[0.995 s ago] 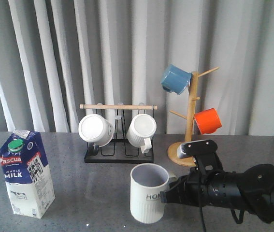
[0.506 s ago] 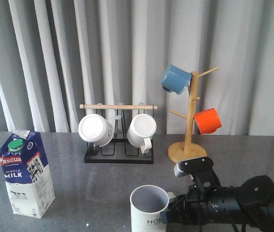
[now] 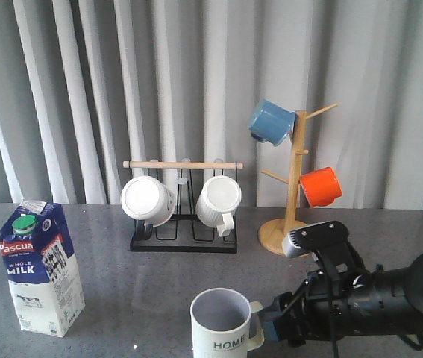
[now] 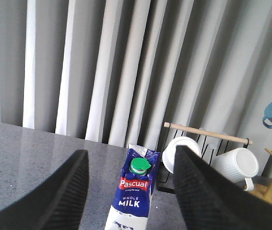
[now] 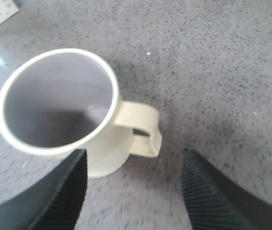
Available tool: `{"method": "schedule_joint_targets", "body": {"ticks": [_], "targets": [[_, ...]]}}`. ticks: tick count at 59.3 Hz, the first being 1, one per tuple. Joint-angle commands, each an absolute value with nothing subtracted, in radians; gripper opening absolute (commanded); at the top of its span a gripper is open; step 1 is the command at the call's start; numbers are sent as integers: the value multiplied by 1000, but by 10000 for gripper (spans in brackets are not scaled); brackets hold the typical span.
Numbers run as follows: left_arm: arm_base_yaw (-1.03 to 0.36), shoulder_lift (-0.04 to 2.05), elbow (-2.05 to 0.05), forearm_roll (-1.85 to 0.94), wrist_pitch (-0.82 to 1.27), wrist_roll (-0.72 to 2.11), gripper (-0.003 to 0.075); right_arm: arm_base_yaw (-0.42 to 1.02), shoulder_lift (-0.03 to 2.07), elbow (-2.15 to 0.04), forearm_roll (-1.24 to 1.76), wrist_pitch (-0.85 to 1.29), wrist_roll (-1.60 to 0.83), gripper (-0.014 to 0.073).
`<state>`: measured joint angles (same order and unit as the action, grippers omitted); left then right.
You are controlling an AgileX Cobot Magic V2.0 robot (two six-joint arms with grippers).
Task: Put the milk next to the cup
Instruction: 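Open the right gripper and withdraw it from the mug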
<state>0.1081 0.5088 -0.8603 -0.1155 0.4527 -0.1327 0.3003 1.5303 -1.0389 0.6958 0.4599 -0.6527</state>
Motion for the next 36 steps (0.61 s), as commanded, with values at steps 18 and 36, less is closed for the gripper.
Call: {"method": "schedule_joint_targets", "body": {"ticks": [18, 36], "targets": [[106, 524, -892, -119, 386, -133, 391, 297, 1121, -1057, 434, 834, -442, 205], [106, 524, -892, -119, 399, -133, 391, 297, 723, -716, 419, 615, -467, -8]]}}
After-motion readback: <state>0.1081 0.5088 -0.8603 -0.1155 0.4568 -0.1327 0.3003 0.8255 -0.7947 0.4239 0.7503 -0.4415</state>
